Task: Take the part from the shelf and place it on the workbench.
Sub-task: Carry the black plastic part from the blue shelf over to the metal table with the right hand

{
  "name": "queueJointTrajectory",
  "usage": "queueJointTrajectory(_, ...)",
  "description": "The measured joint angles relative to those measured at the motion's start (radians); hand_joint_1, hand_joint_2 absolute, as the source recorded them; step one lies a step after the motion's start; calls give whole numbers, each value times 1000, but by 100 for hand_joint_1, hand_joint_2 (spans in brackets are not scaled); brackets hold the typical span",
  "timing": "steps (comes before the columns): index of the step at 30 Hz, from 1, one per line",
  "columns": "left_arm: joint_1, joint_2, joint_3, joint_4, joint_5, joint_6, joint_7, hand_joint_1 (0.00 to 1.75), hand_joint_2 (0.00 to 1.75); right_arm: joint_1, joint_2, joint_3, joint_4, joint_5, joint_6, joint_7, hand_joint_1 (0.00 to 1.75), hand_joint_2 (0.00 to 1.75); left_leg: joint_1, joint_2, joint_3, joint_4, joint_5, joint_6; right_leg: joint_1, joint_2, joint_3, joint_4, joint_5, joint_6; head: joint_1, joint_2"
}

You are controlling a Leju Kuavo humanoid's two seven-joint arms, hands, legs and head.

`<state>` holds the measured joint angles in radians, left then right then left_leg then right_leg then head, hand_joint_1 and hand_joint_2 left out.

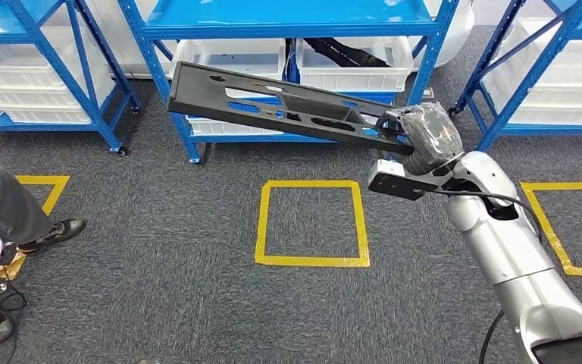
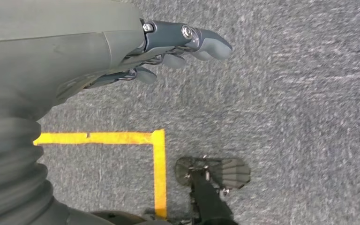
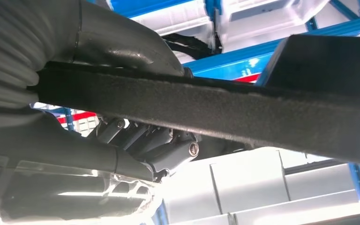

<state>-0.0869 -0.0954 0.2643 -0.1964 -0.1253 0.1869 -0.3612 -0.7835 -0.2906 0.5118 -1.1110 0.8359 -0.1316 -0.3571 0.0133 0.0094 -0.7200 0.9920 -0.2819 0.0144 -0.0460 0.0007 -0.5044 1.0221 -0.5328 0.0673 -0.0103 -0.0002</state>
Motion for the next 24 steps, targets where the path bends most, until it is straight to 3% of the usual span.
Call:
queueJointTrajectory(1, 2, 0, 0, 0, 0, 0, 1, 0, 175, 3, -1, 1, 1, 1, 0, 0, 175, 175, 3, 1, -7, 6, -9, -2, -3, -2, -10, 4, 9, -13, -2, 0)
queueJointTrajectory(2, 4, 0, 0, 1, 0, 0, 2, 0, 175, 5, -1, 2, 1, 2, 0, 0, 175, 175, 7, 1, -16, 26, -41, -5, -2, -4, -23, 7, 19, -28, -3, 0)
queueJointTrajectory(4, 5, 0, 0, 1, 0, 0, 3, 0, 175, 4, -2, 2, 2, 3, 0, 0, 175, 175, 9, -2, -43, 135, -160, -13, 2, -7, -50, 9, 45, -51, -6, 0)
queueJointTrajectory(5, 4, 0, 0, 1, 0, -2, 4, 0, 175, 3, -2, 2, 2, 3, 0, 0, 175, 175, 9, -3, -56, 211, -215, -15, 5, -7, -66, 9, 58, -56, -7, 0)
queueJointTrajectory(6, 4, 0, 0, 1, -1, -4, 4, 0, 175, 2, -2, 2, 2, 3, 0, 0, 175, 175, 9, -4, -62, 281, -247, -16, 9, -7, -82, 10, 72, -59, -7, 0)
queueJointTrajectory(7, 3, 0, 0, 1, -1, -6, 5, 0, 175, 2, -2, 2, 2, 3, 0, 0, 175, 175, 9, -5, -57, 327, -254, -15, 13, -7, -99, 10, 85, -60, -7, 0)
queueJointTrajectory(9, 3, 0, 0, 1, -1, -10, 7, 0, 175, 1, -2, 2, 2, 3, 0, 0, 175, 175, 7, -7, 0, 319, -219, -3, 19, -6, -129, 10, 110, -60, -7, 0)
queueJointTrajectory(10, 1, 1, 0, 1, -1, -10, 8, 0, 175, 0, -2, 2, 1, 3, 0, 0, 175, 175, 4, -10, 54, 266, -206, 9, 21, -5, -141, 10, 122, -59, -7, 0)
queueJointTrajectory(12, -2, 5, 0, -2, -2, -10, 8, 0, 175, -4, -2, 1, -2, 3, 0, 1, 175, 175, -8, -15, 175, 120, -227, 30, 24, -5, -155, 9, 142, -52, -7, 0)
queueJointTrajectory(13, -4, 7, 1, -3, -2, -10, 8, 0, 175, -7, -2, 0, -3, 3, 0, 1, 175, 175, -15, -17, 217, 63, -245, 38, 22, -6, -159, 7, 153, -45, -7, 0)
queueJointTrajectory(14, -6, 8, 2, -4, -2, -9, 7, 0, 175, -10, -3, 0, -4, 2, 1, 1, 175, 175, -20, -17, 237, 28, -256, 43, 22, -7, -161, 3, 165, -38, -8, 0)
queueJointTrajectory(16, -7, 8, 6, -4, -2, -9, 8, 0, 175, -12, -3, 0, -4, 0, 5, 1, 175, 175, -23, -13, 231, 1, -236, 49, 21, -9, -169, -5, 179, -28, -9, 0)
queueJointTrajectory(17, -7, 8, 7, -4, -2, -9, 8, 0, 175, -13, -3, 0, -3, -2, 8, 1, 175, 175, -21, -10, 222, -9, -219, 52, 23, -8, -178, 4, 163, -29, -8, 0)
queueJointTrajectory(18, -7, 7, 9, -4, -2, -9, 8, 0, 175, -14, -4, -1, -3, -5, 10, 1, 175, 175, -19, -7, 209, -18, -199, 54, 24, -6, -190, 30, 127, -35, -6, 0)
queueJointTrajectory(20, -6, 6, 10, -4, -2, -9, 9, 0, 175, -16, -6, -1, -3, -12, 12, 1, 175, 175, -18, -4, 173, -20, -166, 57, 23, -5, -219, 140, 27, -48, -2, 0)
queueJointTrajectory(21, -6, 6, 10, -4, -3, -9, 9, 0, 175, -16, -6, -2, -3, -16, 13, 1, 175, 175, -18, -3, 152, -19, -149, 56, 22, -4, -229, 208, -5, -46, 0, 0)
queueJointTrajectory(22, -6, 5, 10, -4, -4, -9, 9, 0, 175, -16, -7, -2, -2, -19, 14, 1, 175, 175, -18, -2, 131, -19, -132, 54, 21, -4, -230, 263, -12, -36, 1, 0)
queueJointTrajectory(23, -6, 4, 10, -4, -5, -9, 9, 0, 175, -16, -7, -2, -2, -21, 16, 1, 175, 175, -17, -1, 108, -17, -116, 51, 20, -4, -220, 295, 4, -21, 1, 0)
queueJointTrajectory(24, -6, 2, 10, -4, -6, -9, 9, 0, 175, -16, -8, -3, -2, -23, 17, 1, 175, 175, -16, 0, 87, -15, -100, 47, 18, -4, -195, 293, 32, -5, 2, 0)
